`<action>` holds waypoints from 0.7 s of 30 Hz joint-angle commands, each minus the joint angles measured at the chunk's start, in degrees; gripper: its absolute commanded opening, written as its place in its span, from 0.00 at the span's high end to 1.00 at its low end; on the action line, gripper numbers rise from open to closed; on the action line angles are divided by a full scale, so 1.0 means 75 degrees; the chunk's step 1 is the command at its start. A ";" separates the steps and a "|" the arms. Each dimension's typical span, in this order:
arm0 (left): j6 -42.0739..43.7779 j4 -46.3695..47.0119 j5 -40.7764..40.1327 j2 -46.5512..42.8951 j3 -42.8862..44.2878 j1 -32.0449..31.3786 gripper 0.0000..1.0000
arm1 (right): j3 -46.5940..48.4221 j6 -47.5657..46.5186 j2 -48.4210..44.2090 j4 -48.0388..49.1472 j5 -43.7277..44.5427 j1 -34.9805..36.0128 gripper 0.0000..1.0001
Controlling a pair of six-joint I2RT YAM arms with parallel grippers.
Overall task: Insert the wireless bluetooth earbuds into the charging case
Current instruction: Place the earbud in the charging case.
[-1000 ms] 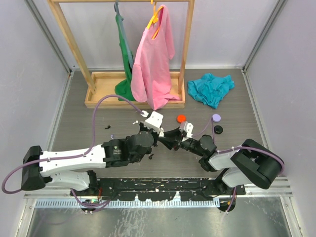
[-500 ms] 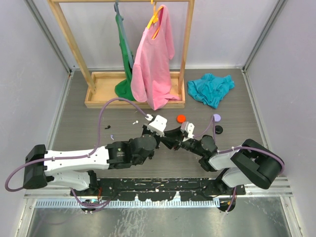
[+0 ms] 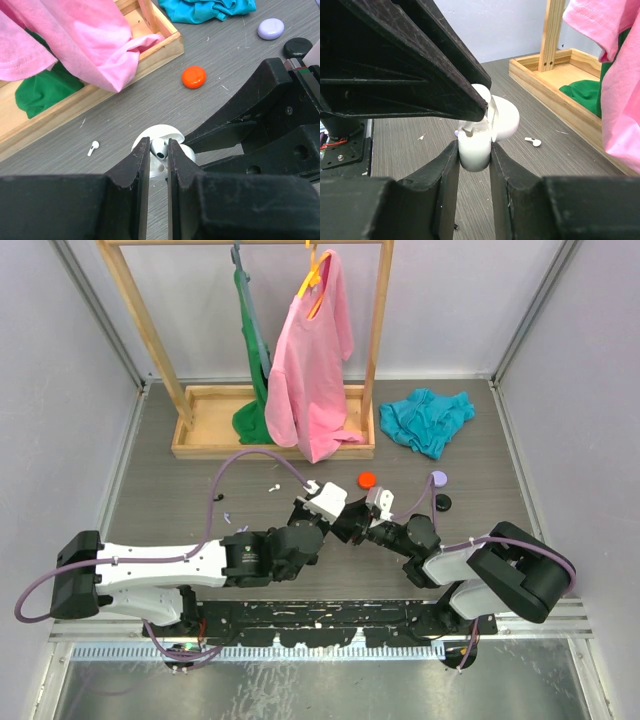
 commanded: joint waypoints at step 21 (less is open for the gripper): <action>0.0187 0.0370 -0.0749 0.0530 0.0153 -0.0498 0.80 | -0.0024 -0.0120 -0.0146 0.0736 0.0190 0.0039 0.82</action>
